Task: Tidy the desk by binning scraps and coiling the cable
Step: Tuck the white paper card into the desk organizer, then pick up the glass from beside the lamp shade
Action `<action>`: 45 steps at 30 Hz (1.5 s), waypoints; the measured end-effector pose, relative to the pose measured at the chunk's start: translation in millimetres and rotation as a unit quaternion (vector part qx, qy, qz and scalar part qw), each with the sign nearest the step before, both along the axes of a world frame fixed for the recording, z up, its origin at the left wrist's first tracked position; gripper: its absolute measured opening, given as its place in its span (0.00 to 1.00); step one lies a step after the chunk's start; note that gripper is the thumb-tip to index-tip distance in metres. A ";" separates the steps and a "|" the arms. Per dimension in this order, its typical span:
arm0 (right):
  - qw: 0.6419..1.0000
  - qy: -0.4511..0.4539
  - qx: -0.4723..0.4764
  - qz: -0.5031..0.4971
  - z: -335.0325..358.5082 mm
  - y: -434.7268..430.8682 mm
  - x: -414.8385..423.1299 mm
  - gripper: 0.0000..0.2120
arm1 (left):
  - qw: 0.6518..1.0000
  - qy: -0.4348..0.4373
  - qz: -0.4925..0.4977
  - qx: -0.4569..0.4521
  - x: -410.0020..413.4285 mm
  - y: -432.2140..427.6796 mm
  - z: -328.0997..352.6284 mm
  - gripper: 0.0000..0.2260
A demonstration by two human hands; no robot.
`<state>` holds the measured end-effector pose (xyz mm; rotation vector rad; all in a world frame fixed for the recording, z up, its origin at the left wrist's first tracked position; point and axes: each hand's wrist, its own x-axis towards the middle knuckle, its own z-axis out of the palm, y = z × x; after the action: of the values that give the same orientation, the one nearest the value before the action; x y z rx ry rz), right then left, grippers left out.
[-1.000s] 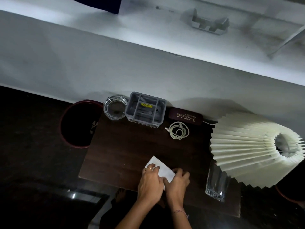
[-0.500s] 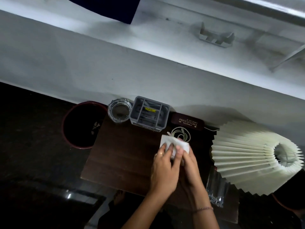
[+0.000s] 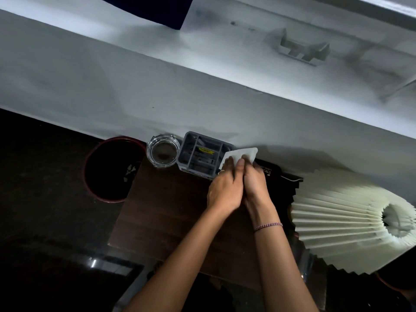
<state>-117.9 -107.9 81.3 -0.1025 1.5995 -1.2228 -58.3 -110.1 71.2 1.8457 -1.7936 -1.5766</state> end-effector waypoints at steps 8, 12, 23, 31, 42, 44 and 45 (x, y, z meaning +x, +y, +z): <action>1.000 0.017 -0.004 0.005 -7.4 -1.1 5.2 0.20 | 0.991 -0.059 0.104 -0.064 14.7 -6.1 0.0 0.28; 0.997 0.053 0.043 -0.030 -11.4 39.1 8.3 0.23 | 0.980 -0.015 0.165 -0.108 18.9 23.3 4.1 0.22; 0.973 0.035 0.214 -0.077 -18.9 194.4 -12.1 0.10 | 0.998 -0.022 0.055 0.038 -11.0 143.3 -24.2 0.17; 0.876 0.304 0.372 -0.053 -29.8 245.6 -85.8 0.15 | 0.991 -0.036 -0.048 0.116 -56.4 167.8 -35.0 0.17; 0.927 0.202 0.312 0.047 -54.0 236.6 -101.0 0.20 | 0.973 -0.005 -0.117 0.198 -85.2 169.8 -55.2 0.15; 0.939 0.179 0.294 0.020 -53.8 237.9 -103.1 0.18 | 0.976 -0.017 -0.112 0.186 -84.0 165.2 -59.9 0.14; 0.945 0.165 0.284 0.011 -54.5 239.0 -102.9 0.18 | 0.978 -0.026 -0.107 0.175 -82.0 162.6 -61.7 0.14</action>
<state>-220.8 131.1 26.8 0.0481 2.1813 -0.7074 -140.2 52.5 9.5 1.8987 -1.8921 -2.0575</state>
